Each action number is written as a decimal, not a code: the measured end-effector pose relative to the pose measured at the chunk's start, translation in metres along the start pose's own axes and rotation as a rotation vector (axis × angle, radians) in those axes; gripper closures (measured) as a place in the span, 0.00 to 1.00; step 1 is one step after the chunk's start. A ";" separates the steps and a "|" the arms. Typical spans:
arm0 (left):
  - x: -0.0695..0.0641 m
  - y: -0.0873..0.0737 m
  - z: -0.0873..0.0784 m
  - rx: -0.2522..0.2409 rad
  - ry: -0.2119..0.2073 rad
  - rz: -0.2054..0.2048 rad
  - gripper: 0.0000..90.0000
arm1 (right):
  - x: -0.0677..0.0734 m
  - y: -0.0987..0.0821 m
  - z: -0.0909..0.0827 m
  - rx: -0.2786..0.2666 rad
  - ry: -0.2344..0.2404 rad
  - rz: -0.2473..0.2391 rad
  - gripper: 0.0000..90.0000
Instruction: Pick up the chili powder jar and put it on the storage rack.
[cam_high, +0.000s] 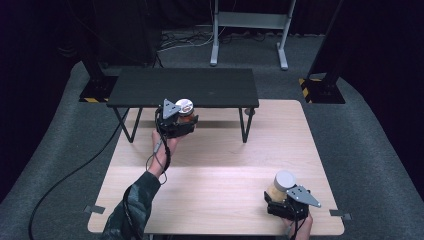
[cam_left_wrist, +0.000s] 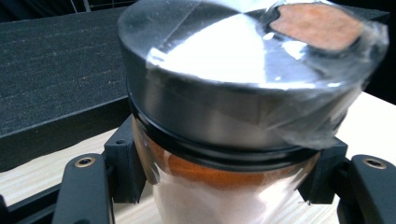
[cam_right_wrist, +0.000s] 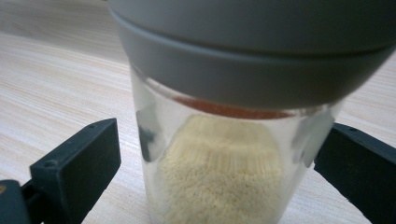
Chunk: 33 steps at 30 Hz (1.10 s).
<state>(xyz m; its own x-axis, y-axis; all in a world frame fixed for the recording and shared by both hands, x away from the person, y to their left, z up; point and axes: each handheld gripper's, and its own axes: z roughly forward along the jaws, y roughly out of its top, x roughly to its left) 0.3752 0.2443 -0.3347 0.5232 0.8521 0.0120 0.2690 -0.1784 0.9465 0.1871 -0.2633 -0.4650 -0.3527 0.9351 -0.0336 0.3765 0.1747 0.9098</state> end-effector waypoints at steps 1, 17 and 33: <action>0.000 0.001 0.000 0.001 -0.002 0.000 0.35 | 0.000 0.000 0.000 0.000 0.000 -0.001 0.00; 0.005 0.012 0.000 0.000 -0.019 -0.005 0.35 | -0.001 0.000 0.000 0.002 0.004 0.002 0.00; 0.002 0.026 -0.001 0.000 -0.013 0.016 0.35 | -0.002 0.000 0.000 0.001 0.007 0.004 0.00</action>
<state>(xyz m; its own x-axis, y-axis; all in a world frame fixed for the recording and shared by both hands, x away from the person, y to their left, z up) 0.3827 0.2414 -0.3096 0.5375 0.8430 0.0228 0.2607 -0.1918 0.9462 0.1881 -0.2648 -0.4648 -0.3572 0.9336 -0.0266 0.3791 0.1710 0.9094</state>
